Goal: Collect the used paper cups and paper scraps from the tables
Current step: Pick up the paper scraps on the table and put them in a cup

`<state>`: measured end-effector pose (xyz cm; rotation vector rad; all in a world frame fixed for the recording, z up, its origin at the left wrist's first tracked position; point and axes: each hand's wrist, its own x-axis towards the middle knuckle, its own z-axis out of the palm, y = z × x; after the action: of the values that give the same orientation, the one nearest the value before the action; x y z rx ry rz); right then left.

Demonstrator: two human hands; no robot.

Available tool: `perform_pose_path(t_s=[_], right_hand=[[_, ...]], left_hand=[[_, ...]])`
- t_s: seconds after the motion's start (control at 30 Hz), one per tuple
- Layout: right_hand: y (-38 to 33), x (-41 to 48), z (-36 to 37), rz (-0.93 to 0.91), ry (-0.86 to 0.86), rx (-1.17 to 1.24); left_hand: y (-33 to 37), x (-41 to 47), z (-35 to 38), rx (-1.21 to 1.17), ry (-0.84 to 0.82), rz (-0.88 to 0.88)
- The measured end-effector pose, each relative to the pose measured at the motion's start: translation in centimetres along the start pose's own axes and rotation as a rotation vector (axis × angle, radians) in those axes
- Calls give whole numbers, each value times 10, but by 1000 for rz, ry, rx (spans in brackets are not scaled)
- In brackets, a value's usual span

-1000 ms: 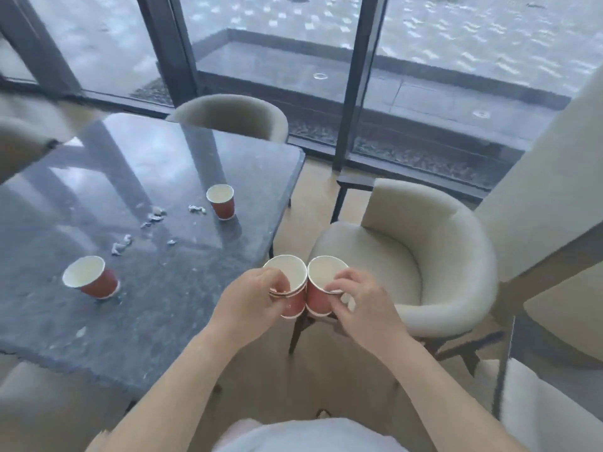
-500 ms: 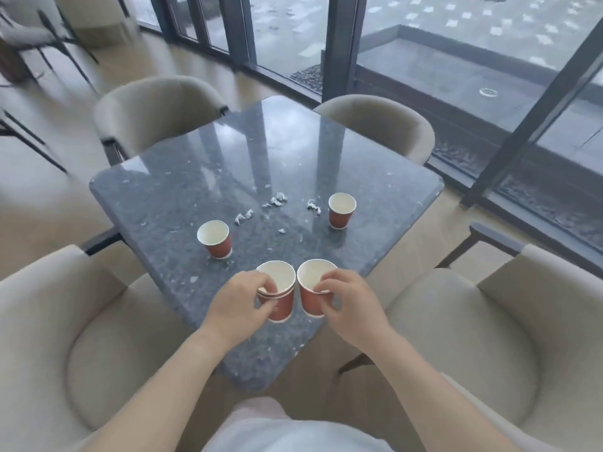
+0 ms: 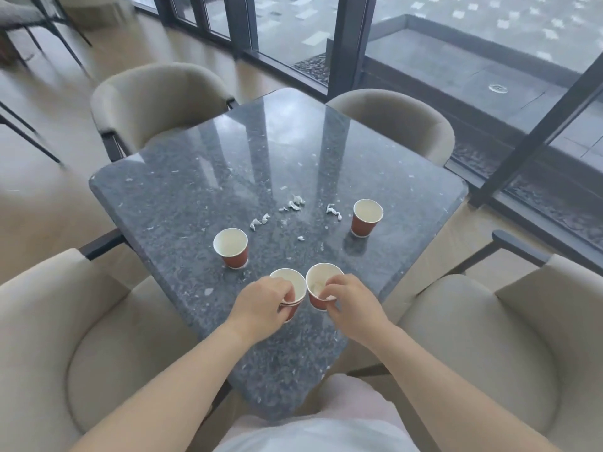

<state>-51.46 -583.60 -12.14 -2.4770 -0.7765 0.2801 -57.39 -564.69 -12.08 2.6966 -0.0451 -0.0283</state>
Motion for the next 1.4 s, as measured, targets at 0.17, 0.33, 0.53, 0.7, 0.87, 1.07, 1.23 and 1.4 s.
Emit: perform_pose_path(t_s=[0.17, 0.33, 0.53, 0.7, 0.87, 1.07, 1.23, 1.4], right_hand=[[6, 23, -6, 32, -22, -12], [12, 47, -19, -7, 38, 42], [35, 86, -62, -24, 191, 35], [72, 113, -102, 30, 294, 45], [103, 130, -111, 57, 271, 31], [125, 146, -101, 61, 167, -13], [140, 154, -87, 87, 86, -8], [139, 155, -69, 62, -38, -1]], left_hand=[[-7, 15, -3, -9, 26, -14], [-1, 41, -17, -37, 97, -26], [17, 94, -28, -69, 137, -33], [28, 123, -8, -73, 88, -52], [22, 135, 11, -43, -12, -107], [13, 140, 26, 56, -123, -125], [7, 139, 29, 99, -150, -152], [2, 136, 23, 110, -140, -152]])
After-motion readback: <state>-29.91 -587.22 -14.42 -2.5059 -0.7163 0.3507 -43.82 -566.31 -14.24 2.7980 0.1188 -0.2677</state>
